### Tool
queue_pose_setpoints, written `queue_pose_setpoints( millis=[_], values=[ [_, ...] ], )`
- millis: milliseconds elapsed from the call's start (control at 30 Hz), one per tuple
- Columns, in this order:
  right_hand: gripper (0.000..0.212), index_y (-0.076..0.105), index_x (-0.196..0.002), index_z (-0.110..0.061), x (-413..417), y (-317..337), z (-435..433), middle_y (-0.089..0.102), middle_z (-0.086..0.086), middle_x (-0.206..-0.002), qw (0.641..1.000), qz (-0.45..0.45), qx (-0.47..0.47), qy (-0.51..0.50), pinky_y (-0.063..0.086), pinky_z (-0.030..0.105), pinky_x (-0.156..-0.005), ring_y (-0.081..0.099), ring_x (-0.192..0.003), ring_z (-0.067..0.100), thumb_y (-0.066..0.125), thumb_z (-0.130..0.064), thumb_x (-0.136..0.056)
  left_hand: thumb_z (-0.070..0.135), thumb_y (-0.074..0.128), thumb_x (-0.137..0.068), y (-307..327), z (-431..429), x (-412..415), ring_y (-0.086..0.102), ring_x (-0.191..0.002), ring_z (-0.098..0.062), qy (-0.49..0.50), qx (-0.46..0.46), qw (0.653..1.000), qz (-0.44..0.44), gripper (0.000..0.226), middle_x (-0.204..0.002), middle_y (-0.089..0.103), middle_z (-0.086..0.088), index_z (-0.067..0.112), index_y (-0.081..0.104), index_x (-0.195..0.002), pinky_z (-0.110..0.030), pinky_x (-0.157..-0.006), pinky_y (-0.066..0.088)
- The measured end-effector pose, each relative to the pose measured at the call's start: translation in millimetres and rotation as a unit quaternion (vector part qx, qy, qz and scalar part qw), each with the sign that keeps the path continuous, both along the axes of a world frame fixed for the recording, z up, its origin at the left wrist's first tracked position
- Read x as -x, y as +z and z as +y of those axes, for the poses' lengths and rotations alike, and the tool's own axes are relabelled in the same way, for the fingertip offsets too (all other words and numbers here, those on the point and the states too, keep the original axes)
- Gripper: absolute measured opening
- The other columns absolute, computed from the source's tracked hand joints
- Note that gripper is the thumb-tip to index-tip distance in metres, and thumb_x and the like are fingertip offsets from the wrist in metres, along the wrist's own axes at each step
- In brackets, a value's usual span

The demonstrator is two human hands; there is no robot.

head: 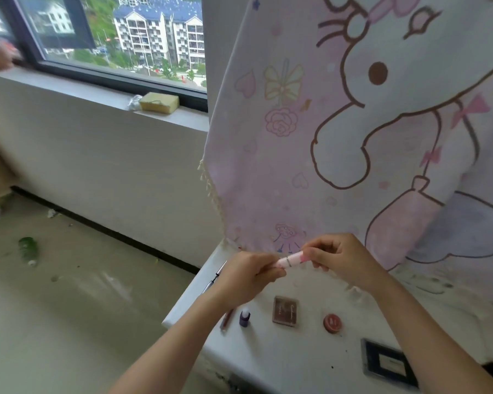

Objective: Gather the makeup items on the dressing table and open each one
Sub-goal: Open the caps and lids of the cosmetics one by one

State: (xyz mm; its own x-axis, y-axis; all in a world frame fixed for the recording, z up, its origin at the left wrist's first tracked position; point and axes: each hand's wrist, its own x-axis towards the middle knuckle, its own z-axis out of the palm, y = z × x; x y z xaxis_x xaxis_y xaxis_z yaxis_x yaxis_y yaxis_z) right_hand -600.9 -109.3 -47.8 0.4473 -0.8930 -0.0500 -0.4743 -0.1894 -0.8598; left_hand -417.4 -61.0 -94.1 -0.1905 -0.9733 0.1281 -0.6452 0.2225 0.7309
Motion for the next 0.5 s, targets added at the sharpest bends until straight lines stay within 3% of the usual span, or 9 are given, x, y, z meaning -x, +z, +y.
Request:
queue_pose_setpoints(
  millis=[100,167,267,333,400,467,500],
  values=[
    [0.026,0.067,-0.067,-0.027,-1,2,5,0.058,-0.013,-0.044,1.0,0.019,0.006,0.018,0.031,0.008,-0.043,0.041,-0.04,0.001,0.063,-0.007,-0.083,0.023,0.059,-0.088,-4,6,-4,0.037,-0.045,-0.003,0.001,-0.024,0.999,0.024,0.027,-0.044,0.044,0.014,0.017,0.054,-0.062,-0.016,-0.047,0.026],
    [0.03,0.067,-0.064,-0.024,15,10,-3,0.057,-0.011,-0.044,0.996,-0.054,0.031,-0.057,0.033,0.01,-0.044,0.04,-0.042,0.001,0.061,-0.003,-0.084,0.034,0.058,-0.087,-15,14,-25,0.033,-0.043,-0.004,0.032,-0.035,0.998,0.043,0.038,-0.042,0.041,0.012,0.022,0.045,-0.053,-0.017,-0.048,0.026],
    [0.028,0.064,-0.066,-0.016,51,25,-25,0.055,-0.008,-0.041,0.975,-0.147,0.045,-0.16,0.034,0.007,-0.042,0.042,-0.039,0.0,0.055,0.001,-0.086,0.031,0.063,-0.085,-31,26,-66,0.039,-0.045,-0.002,0.137,-0.033,0.982,0.126,0.028,-0.046,0.051,0.013,0.008,0.067,-0.07,-0.023,-0.052,0.037],
    [0.028,0.065,-0.066,-0.015,46,21,-29,0.057,-0.006,-0.043,0.985,-0.131,0.029,-0.111,0.036,0.009,-0.042,0.043,-0.04,0.001,0.054,0.002,-0.086,0.029,0.067,-0.081,-33,24,-70,0.043,-0.049,-0.002,0.162,-0.024,0.978,0.128,0.024,-0.052,0.058,0.013,0.005,0.071,-0.083,-0.025,-0.054,0.043],
    [0.037,0.068,-0.06,-0.017,30,3,-29,0.057,-0.002,-0.044,0.985,-0.154,-0.005,-0.082,0.036,0.011,-0.042,0.043,-0.04,0.002,0.053,0.004,-0.086,0.049,0.06,-0.073,-31,19,-58,0.045,-0.056,-0.009,0.146,-0.025,0.98,0.131,0.045,-0.06,0.057,0.001,0.006,0.07,-0.082,-0.032,-0.059,0.048],
    [0.032,0.072,-0.056,-0.016,18,-11,-27,0.057,0.0,-0.045,0.974,-0.211,-0.051,-0.07,0.037,0.016,-0.044,0.044,-0.041,0.005,0.06,-0.007,-0.084,0.054,0.054,-0.067,-32,19,-46,0.047,-0.061,-0.012,0.133,-0.039,0.977,0.16,0.043,-0.064,0.056,-0.005,0.015,0.067,-0.077,-0.036,-0.064,0.049],
    [0.02,0.074,-0.058,-0.017,15,-17,-25,0.058,0.001,-0.046,0.966,-0.239,-0.08,-0.063,0.038,0.018,-0.044,0.046,-0.042,0.006,0.07,-0.023,-0.077,0.054,0.056,-0.067,-34,20,-44,0.05,-0.064,-0.012,0.14,-0.048,0.972,0.185,0.036,-0.066,0.057,-0.005,0.021,0.067,-0.075,-0.037,-0.066,0.048]
  ],
)
